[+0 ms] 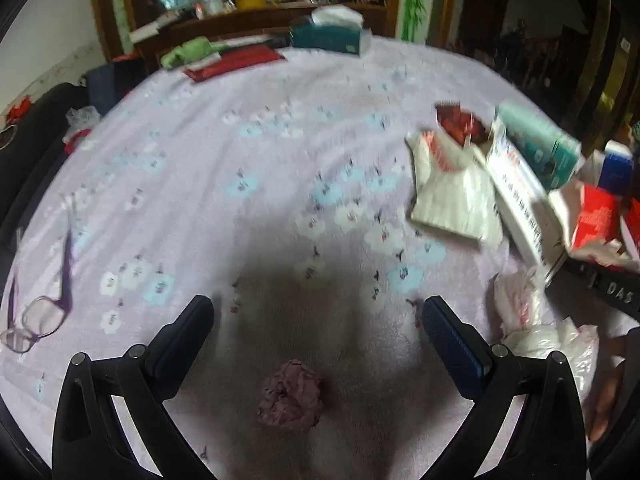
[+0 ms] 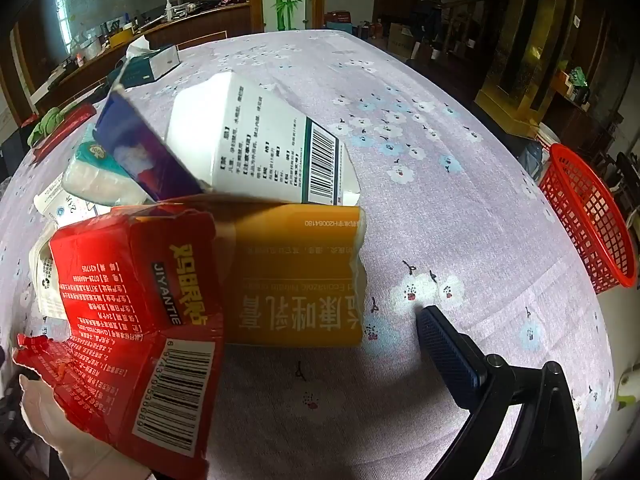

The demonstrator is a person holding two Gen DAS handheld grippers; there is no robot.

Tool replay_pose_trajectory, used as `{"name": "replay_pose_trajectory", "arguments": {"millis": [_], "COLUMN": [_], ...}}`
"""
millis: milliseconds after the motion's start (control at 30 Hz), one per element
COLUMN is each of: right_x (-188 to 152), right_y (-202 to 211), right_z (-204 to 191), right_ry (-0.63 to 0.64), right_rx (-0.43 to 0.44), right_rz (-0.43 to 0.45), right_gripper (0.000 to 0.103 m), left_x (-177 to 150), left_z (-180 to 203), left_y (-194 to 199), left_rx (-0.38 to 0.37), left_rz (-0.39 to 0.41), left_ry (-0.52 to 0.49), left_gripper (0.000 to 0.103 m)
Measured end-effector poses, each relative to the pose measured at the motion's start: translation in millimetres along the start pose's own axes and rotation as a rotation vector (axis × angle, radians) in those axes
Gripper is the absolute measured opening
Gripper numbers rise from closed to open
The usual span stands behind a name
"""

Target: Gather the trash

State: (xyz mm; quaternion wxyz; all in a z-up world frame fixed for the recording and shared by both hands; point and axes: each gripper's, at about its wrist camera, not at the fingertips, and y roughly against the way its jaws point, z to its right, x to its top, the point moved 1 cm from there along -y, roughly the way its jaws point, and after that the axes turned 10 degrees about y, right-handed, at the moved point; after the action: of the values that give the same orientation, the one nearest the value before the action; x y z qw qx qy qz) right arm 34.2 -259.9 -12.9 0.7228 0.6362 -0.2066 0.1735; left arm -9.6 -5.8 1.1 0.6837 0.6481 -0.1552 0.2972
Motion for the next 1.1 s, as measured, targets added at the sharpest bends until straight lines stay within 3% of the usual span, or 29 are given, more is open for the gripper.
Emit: {"name": "replay_pose_trajectory", "arguments": {"millis": [167,300,433,600,733,867,1100], "right_x": [-1,-15,-33,-63,-83,-93,-101], "right_y": [6,40,79,118,136,144,143], "right_z": [5,19,27,25,27,29,32], "right_ry": [0.117,0.151,0.188,0.238,0.235,0.227,0.218], "right_rx": [0.112,0.142,0.190,0.202,0.221,0.223,0.257], "right_rz": [-0.026,0.080,0.181,0.308,0.394,0.425,0.411], "right_gripper": [0.100,0.099,0.099,0.099,0.096,0.090,0.083], "left_x": [-5,-14,-28,-48,-66,-81,-93], "left_z": [-2,-5,-5,2,1,1,7], "left_y": [35,71,97,114,130,143,138], "left_rx": [-0.055,-0.061,-0.088,-0.057,-0.022,-0.011,-0.060], "left_rz": [0.113,0.226,0.274,0.291,0.352,0.400,0.342], "left_ry": [0.005,0.006,0.033,0.039,0.045,0.043,0.046], "left_gripper": [0.103,0.103,0.103,0.103,0.103,0.103,0.103]}}
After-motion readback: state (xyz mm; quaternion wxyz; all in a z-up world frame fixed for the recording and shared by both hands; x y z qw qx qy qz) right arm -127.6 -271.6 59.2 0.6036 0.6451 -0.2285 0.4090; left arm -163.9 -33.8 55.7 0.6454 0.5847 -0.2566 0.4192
